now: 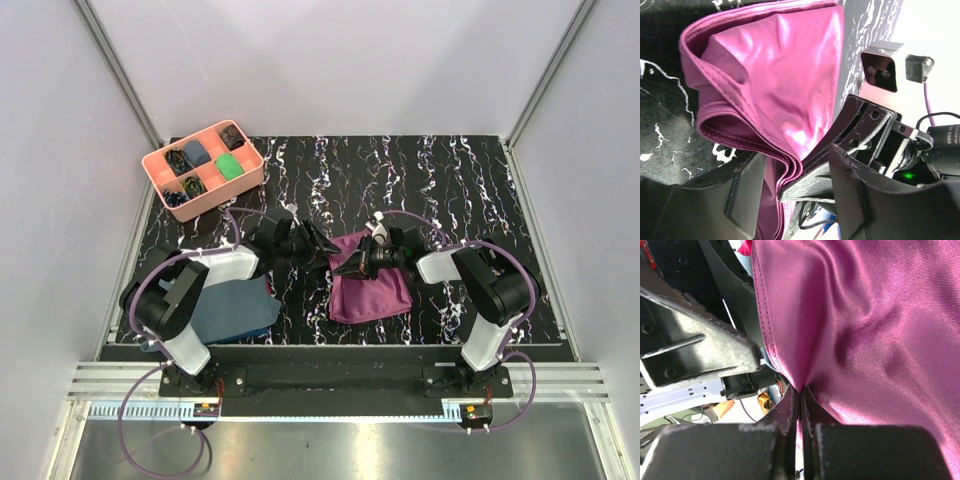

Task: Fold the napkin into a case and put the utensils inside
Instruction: Fold the lower triangle-folded napkin at the center of the board.

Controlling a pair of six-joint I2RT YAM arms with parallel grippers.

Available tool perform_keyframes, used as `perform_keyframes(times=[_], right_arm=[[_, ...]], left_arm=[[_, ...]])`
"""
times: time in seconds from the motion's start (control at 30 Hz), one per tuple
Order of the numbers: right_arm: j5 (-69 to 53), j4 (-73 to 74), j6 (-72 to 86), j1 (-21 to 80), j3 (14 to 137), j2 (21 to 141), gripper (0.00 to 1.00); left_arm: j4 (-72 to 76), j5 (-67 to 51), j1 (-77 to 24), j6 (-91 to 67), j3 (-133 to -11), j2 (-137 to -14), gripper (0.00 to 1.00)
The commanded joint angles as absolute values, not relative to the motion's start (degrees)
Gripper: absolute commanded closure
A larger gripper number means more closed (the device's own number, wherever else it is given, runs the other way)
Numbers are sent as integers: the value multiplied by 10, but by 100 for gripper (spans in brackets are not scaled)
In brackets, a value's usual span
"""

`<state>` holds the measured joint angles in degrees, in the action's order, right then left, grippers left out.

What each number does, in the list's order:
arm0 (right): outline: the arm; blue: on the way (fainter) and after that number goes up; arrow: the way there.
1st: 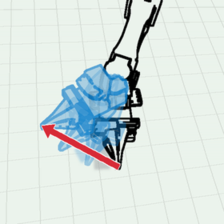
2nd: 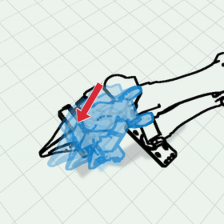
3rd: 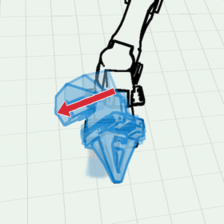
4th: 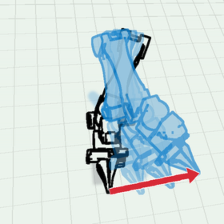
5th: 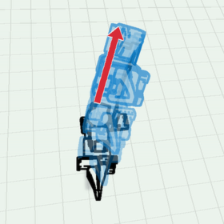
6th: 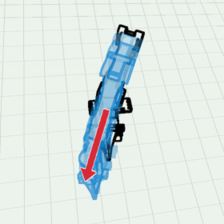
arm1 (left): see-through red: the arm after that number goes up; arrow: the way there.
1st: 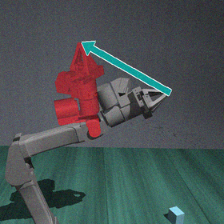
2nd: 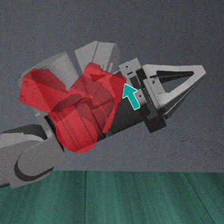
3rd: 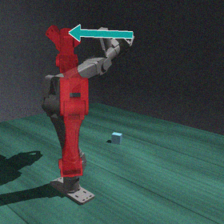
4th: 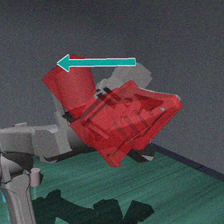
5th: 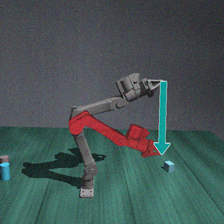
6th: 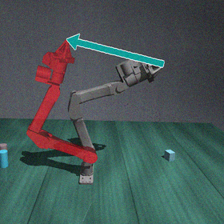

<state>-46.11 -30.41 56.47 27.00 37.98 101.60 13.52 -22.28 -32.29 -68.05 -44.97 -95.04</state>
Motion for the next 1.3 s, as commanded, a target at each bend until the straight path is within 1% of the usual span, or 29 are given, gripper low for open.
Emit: perform_keyframes(times=[0.0, 0.13, 0.23, 0.37, 0.4, 0.47, 0.5, 0.53, 0.57, 0.63, 0.67, 0.8, 0.9, 0.97, 1.07, 1.1, 1.13, 1.23, 1.27], right_arm=[[-470, -312, 550, 275, 392, 1019, 100], [-469, -309, 549, 276, 396, 1021, 100], [-468, -299, 543, 277, 400, 1020, 100], [-464, -286, 534, 278, 403, 1014, 100], [-464, -283, 531, 277, 404, 1014, 100], [-463, -269, 524, 278, 407, 1013, 100], [-461, -264, 518, 278, 410, 1012, 99], [-459, -254, 513, 279, 412, 1012, 98], [-455, -222, 505, 278, 416, 1006, 88], [-438, -181, 472, 278, 428, 985, 80], [-428, -127, 442, 276, 439, 975, 71], [-376, -5, 374, 267, 473, 944, 56], [-380, 14, 358, 261, 479, 947, 52], [-377, 29, 341, 261, 490, 958, 52], [-348, 57, 316, 261, 505, 968, 57], [-338, 63, 309, 261, 510, 973, 61], [-337, 69, 305, 261, 513, 983, 77], [-323, 75, 293, 261, 519, 994, 90], [-321, 75, 287, 262, 520, 997, 92]], left_arm=[[163, -212, -329, -692, -463, -956, 48], [165, -218, -332, -694, -469, -969, 52], [167, -223, -337, -693, -475, -976, 57], [177, -229, -338, -694, -463, -976, 67], [181, -231, -338, -694, -461, -976, 74], [181, -229, -337, -690, -458, -972, 81], [181, -233, -337, -690, -459, -972, 87], [178, -233, -337, -689, -460, -973, 99], [158, -233, -338, -681, -467, -972, 100], [133, -229, -338, -662, -481, -969, 100], [110, -226, -338, -657, -483, -967, 100], [64, -221, -337, -635, -492, -955, 100], [45, -223, -337, -627, -498, -951, 100], [32, -223, -336, -621, -502, -949, 100], [21, -220, -336, -616, -503, -941, 100], [19, -218, -336, -616, -503, -940, 100], [18, -218, -336, -615, -502, -938, 100], [14, -215, -336, -615, -504, -934, 100], [13, -215, -336, -616, -504, -934, 100]])
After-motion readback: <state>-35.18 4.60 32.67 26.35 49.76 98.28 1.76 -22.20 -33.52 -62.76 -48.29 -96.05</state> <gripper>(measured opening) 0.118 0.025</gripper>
